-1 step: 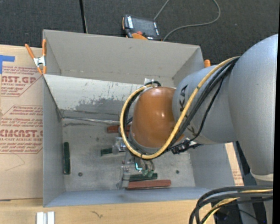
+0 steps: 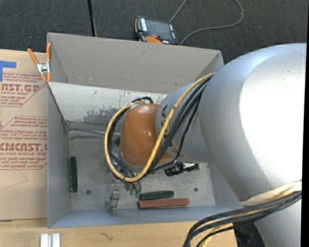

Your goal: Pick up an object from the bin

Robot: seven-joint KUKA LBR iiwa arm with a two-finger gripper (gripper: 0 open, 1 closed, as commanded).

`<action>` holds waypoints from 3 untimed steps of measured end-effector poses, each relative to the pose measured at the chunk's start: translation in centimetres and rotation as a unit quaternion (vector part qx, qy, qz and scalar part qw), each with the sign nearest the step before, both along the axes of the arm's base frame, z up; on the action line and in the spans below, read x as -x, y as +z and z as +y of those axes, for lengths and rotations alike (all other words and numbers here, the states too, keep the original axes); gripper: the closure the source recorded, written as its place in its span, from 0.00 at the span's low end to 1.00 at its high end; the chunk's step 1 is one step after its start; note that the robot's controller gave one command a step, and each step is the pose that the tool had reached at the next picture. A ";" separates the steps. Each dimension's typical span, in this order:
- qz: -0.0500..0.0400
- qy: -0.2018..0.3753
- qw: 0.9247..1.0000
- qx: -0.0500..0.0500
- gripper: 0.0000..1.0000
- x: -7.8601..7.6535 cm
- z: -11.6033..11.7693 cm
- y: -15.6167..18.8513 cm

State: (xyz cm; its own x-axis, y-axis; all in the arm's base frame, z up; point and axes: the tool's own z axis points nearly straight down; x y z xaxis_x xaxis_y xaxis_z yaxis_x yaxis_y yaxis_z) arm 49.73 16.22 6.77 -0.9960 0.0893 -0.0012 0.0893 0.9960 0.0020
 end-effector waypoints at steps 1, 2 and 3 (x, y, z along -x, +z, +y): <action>-0.003 -0.050 0.999 0.002 0.00 -4.6 -7.5 5.3; 0.005 -0.064 0.998 0.002 0.00 0.6 -7.9 -0.1; 0.002 -0.148 0.989 0.001 0.00 0.4 -9.7 0.1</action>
Offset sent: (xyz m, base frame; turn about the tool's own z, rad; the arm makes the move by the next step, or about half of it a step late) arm 0.0430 -0.0719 0.0513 0.0939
